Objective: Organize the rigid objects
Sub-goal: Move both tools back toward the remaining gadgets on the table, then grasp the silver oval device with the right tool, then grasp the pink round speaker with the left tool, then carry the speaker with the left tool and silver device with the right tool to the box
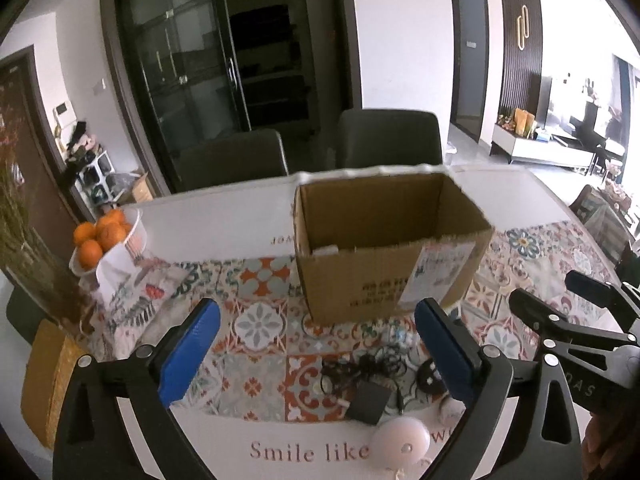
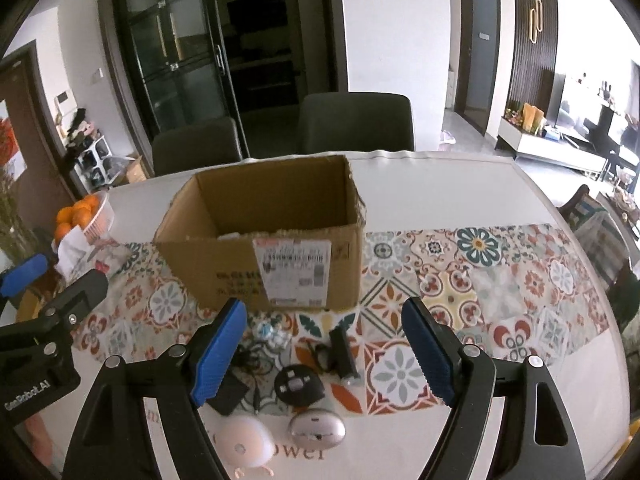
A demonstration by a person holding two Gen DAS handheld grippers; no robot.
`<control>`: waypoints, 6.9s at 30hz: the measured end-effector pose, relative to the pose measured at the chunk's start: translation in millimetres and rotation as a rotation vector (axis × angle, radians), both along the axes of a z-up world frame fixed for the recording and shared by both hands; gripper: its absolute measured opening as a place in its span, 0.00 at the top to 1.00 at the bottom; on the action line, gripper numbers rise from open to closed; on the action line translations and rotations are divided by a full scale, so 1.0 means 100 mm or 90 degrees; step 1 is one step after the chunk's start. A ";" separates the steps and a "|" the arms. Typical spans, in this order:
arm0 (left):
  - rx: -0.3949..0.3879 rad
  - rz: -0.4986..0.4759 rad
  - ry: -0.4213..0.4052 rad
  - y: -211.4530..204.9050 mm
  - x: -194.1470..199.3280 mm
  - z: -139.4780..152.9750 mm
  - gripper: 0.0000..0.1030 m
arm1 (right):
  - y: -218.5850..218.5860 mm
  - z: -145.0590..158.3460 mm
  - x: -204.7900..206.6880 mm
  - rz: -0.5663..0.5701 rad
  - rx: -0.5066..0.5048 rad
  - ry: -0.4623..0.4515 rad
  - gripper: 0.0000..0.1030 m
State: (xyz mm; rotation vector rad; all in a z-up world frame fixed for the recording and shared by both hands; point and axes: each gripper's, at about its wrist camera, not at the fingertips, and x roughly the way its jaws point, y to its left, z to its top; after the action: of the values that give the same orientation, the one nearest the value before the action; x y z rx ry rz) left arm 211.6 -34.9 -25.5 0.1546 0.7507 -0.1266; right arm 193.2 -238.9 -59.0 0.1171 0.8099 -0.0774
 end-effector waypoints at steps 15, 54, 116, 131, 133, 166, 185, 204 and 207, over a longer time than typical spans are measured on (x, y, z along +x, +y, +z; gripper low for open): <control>0.012 0.007 0.078 0.01 -0.30 -0.59 0.03 | 0.08 -0.55 -0.38 0.018 0.004 0.029 0.22; 0.081 0.049 0.191 0.14 -0.34 -1.57 0.03 | 0.30 -1.78 -0.29 0.068 0.002 0.190 0.36; -0.028 -0.101 0.201 -0.32 -0.50 -1.49 0.28 | -0.09 -1.19 -0.87 -0.006 0.004 0.117 0.36; -0.040 -0.065 0.086 -0.05 -0.50 -0.86 0.28 | 0.14 -0.63 -0.72 0.034 -0.019 0.032 0.36; -0.043 -0.061 0.074 -0.01 -0.49 -0.78 0.28 | 0.17 -0.57 -0.70 0.040 -0.021 0.023 0.36; -0.091 -0.058 -0.023 0.15 0.06 0.09 0.28 | 0.37 0.36 -0.15 0.075 -0.034 -0.130 0.36; -0.094 -0.091 -0.006 -0.03 0.81 0.31 0.28 | 0.26 0.62 0.62 0.080 -0.045 -0.135 0.36; -0.073 -0.097 0.108 -0.24 1.57 -0.02 0.28 | 0.08 0.26 1.46 0.080 -0.038 -0.007 0.36; -0.067 -0.092 0.131 -0.27 1.67 -0.12 0.28 | 0.06 0.16 1.55 0.080 -0.041 0.018 0.36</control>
State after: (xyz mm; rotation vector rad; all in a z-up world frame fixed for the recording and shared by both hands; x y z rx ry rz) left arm 379.0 -62.1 -37.2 0.0966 0.9352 -0.3220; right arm 348.4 -233.1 -42.8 0.0041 0.8398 0.0133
